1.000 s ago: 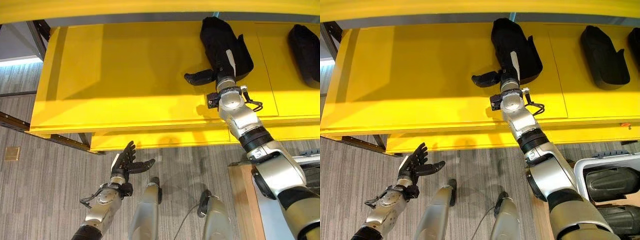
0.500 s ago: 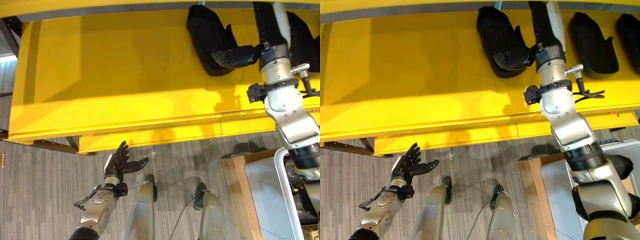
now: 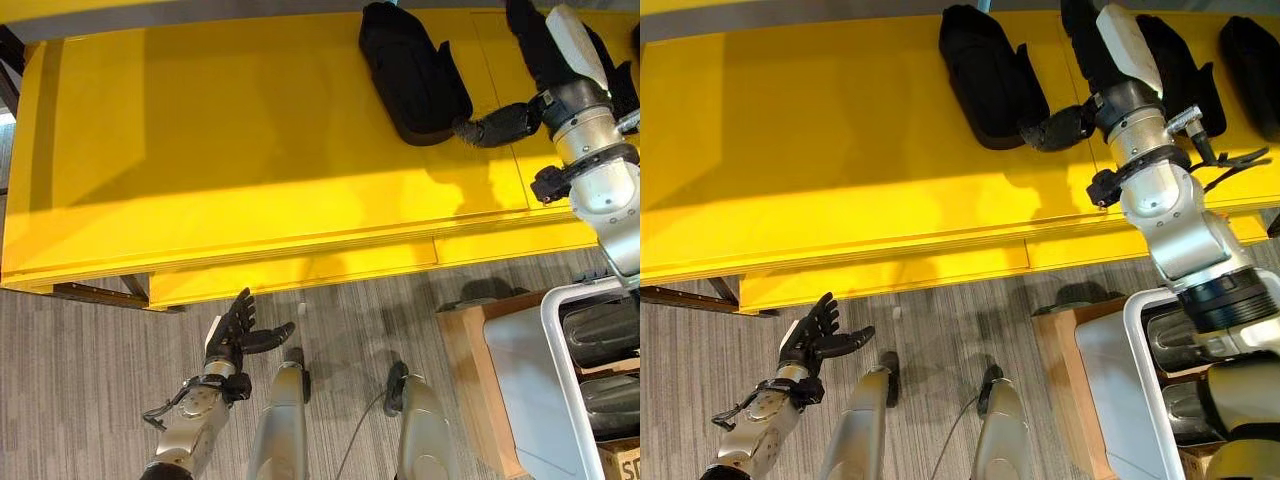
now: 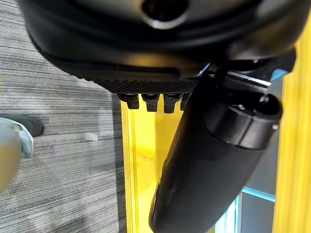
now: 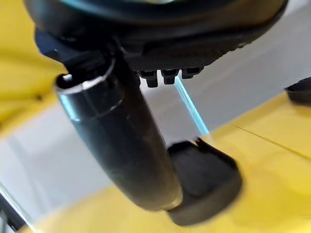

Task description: Move parts from the plastic box to the shelf.

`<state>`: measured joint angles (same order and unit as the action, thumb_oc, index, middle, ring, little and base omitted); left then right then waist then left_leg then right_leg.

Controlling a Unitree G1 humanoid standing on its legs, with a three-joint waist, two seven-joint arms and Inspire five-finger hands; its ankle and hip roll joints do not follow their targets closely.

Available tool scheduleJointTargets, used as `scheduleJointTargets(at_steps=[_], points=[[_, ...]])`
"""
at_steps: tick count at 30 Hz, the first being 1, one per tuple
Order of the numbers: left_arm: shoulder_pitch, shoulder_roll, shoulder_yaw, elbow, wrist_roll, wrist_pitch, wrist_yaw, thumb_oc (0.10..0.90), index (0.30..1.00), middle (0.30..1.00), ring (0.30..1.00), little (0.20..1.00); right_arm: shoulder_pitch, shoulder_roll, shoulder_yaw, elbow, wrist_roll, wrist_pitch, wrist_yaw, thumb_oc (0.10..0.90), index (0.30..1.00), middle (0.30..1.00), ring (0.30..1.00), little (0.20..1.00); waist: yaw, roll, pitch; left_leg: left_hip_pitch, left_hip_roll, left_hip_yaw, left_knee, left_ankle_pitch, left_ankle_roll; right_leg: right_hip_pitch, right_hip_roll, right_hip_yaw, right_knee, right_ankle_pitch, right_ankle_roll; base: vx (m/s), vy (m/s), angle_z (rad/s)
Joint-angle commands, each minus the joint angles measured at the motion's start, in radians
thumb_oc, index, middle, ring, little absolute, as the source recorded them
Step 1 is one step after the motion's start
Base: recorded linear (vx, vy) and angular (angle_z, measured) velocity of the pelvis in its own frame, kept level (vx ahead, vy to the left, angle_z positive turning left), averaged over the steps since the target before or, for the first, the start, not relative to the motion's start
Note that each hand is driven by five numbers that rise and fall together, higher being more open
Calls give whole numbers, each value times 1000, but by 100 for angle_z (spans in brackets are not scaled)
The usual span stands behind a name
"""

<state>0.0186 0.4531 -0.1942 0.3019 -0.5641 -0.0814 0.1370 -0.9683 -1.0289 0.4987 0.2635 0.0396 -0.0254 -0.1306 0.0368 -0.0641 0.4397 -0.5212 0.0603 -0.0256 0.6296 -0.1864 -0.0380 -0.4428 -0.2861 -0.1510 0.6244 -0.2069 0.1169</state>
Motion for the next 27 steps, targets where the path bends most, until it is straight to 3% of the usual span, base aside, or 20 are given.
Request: scheduleJointTargets(at_steps=[1,13,27], points=[[15,57,-1,-117,16,-81,-38,900,1000,1000,1000,1000,-199,-79,62,24,-34,-53,11,900,1000,1000,1000,1000,33,-18,-63,99,62,-89,-16,-81,-51,18,18,28,-10,28,-19,0,0,0],[20,77,-2,-123,-3,-96,-58,900,1000,1000,1000,1000,-451,-135,358,172,-163,-56,84,900,1000,1000,1000,1000,43,-25,-59,97,63,-92,-20,-76,-56,20,19,24,-13,32,-19,0,0,0],[49,88,22,-130,-22,-104,-74,900,1000,1000,1000,1000,-618,-197,540,278,-241,-56,101,900,1000,1000,1000,1000,58,-27,-52,83,56,-98,-33,-64,-54,15,11,12,-16,33,-19,4,-2,1]])
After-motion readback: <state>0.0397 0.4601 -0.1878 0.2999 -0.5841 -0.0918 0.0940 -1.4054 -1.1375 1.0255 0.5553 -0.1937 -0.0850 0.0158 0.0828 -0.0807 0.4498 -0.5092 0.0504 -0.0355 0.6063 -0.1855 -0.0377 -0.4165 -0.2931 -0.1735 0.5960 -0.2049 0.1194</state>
